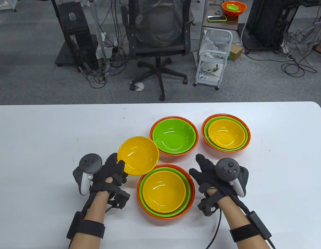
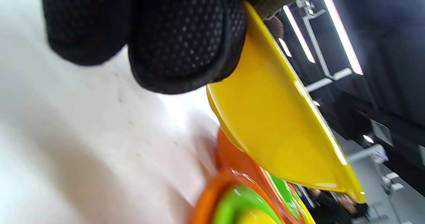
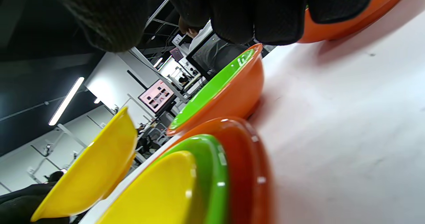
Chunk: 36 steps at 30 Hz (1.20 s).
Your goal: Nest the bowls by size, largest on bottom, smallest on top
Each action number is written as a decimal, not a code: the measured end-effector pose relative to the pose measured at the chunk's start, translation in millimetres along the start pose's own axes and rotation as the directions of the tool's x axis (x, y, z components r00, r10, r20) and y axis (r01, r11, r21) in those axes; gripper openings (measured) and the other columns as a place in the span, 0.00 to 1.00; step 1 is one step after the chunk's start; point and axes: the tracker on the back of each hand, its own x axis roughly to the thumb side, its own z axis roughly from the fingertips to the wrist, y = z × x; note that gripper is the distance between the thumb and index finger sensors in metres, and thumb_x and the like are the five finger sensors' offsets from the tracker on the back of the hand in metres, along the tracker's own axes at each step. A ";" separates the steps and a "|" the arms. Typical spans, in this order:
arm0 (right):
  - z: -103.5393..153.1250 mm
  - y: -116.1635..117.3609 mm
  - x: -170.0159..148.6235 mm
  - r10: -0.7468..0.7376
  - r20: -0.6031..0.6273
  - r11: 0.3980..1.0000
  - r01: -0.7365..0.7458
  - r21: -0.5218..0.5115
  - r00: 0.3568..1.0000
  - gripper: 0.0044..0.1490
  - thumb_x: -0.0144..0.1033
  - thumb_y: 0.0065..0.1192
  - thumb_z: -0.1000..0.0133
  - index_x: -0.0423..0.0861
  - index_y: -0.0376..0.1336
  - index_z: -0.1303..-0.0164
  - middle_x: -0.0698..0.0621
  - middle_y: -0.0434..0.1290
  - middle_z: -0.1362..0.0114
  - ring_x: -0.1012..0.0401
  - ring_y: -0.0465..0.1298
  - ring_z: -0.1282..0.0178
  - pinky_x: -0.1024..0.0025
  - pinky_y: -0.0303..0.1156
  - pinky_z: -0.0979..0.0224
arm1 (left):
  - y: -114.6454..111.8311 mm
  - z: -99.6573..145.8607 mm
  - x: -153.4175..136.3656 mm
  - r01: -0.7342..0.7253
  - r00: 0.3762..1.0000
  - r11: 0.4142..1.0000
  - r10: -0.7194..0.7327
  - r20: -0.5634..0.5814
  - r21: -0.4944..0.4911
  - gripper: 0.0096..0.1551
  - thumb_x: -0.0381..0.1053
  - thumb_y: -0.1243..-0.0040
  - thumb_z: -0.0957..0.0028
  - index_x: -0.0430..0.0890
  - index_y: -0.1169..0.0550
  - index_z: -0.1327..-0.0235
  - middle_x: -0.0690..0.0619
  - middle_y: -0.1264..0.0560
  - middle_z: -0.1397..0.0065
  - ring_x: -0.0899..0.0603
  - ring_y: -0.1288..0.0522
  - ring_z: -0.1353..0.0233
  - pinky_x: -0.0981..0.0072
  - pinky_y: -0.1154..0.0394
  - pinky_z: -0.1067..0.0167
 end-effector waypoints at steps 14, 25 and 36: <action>6.0 10.6 5.6 -0.232 -0.020 0.967 0.233 0.103 0.973 0.51 0.50 0.63 0.46 0.33 0.49 0.23 0.35 0.72 0.38 0.40 0.76 0.53 0.45 0.72 0.50 | -53.6 30.6 52.1 0.160 0.963 0.976 -0.123 0.239 -0.145 0.37 0.54 0.45 0.40 0.36 0.39 0.24 0.49 0.17 0.53 0.50 0.15 0.62 0.62 0.15 0.62; 2.0 7.9 1.3 -0.160 -0.073 0.983 0.165 0.084 0.984 0.39 0.38 0.64 0.46 0.27 0.59 0.32 0.41 0.79 0.60 0.51 0.78 0.75 0.54 0.75 0.67 | -68.3 29.9 55.0 0.197 0.957 0.958 -0.142 0.252 -0.209 0.38 0.55 0.45 0.40 0.38 0.40 0.23 0.50 0.17 0.51 0.50 0.15 0.60 0.61 0.15 0.60; -8.3 8.2 6.5 -0.218 -0.045 0.976 0.218 0.009 0.975 0.36 0.35 0.64 0.46 0.27 0.61 0.34 0.40 0.80 0.62 0.51 0.78 0.77 0.54 0.76 0.68 | -49.7 30.7 57.9 0.331 0.900 0.930 -0.260 0.349 -0.161 0.42 0.62 0.47 0.42 0.43 0.39 0.19 0.42 0.24 0.33 0.39 0.19 0.41 0.47 0.20 0.43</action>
